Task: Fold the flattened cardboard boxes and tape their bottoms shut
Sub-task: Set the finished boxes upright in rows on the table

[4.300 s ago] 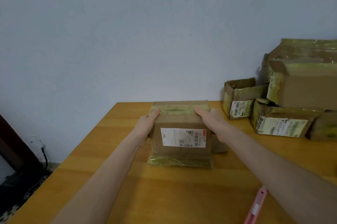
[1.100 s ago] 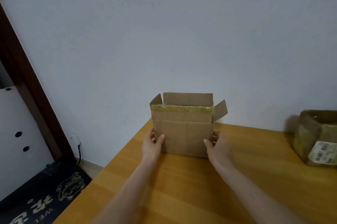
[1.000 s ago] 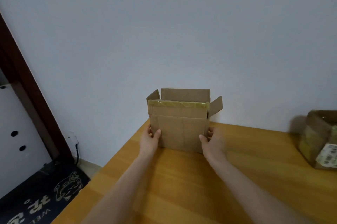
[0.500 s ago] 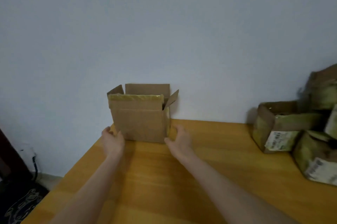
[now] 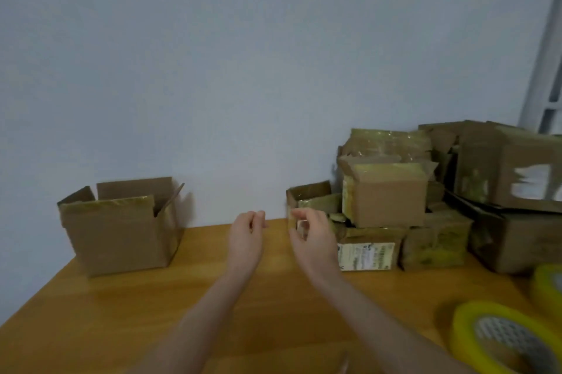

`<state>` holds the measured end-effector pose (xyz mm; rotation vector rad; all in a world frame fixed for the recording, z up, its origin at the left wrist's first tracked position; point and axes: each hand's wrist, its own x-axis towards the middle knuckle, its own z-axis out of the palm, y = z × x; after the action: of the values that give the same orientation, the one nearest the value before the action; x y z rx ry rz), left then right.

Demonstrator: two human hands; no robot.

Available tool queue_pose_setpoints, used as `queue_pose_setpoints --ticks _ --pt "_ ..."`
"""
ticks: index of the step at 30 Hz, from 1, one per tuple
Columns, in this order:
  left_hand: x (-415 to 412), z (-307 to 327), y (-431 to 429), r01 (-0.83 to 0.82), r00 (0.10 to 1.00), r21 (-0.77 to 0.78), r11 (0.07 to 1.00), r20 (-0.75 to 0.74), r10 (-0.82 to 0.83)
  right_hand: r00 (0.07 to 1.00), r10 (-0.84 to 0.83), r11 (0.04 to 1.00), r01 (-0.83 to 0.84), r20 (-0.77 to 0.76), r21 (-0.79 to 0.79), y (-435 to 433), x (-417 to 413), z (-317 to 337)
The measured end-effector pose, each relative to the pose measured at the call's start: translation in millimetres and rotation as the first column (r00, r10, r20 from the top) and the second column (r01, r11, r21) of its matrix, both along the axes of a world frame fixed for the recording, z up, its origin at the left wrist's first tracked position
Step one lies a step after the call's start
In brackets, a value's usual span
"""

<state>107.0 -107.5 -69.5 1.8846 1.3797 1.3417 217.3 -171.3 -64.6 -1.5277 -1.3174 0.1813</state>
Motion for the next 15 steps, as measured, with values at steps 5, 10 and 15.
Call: queue_pose_setpoints --ticks 5,10,15 --pt "85 46 -28 0.102 0.993 -0.051 0.994 0.065 -0.099 0.938 -0.293 0.938 0.319 -0.184 0.131 -31 91 42" --pt "143 55 -46 0.228 0.963 -0.198 0.953 0.194 -0.190 0.788 -0.465 0.882 0.454 -0.403 -0.130 -36 166 31" --pt "165 56 -46 0.390 0.914 -0.293 0.873 0.240 -0.327 0.806 -0.229 0.973 0.187 -0.546 -0.132 -32 183 41"
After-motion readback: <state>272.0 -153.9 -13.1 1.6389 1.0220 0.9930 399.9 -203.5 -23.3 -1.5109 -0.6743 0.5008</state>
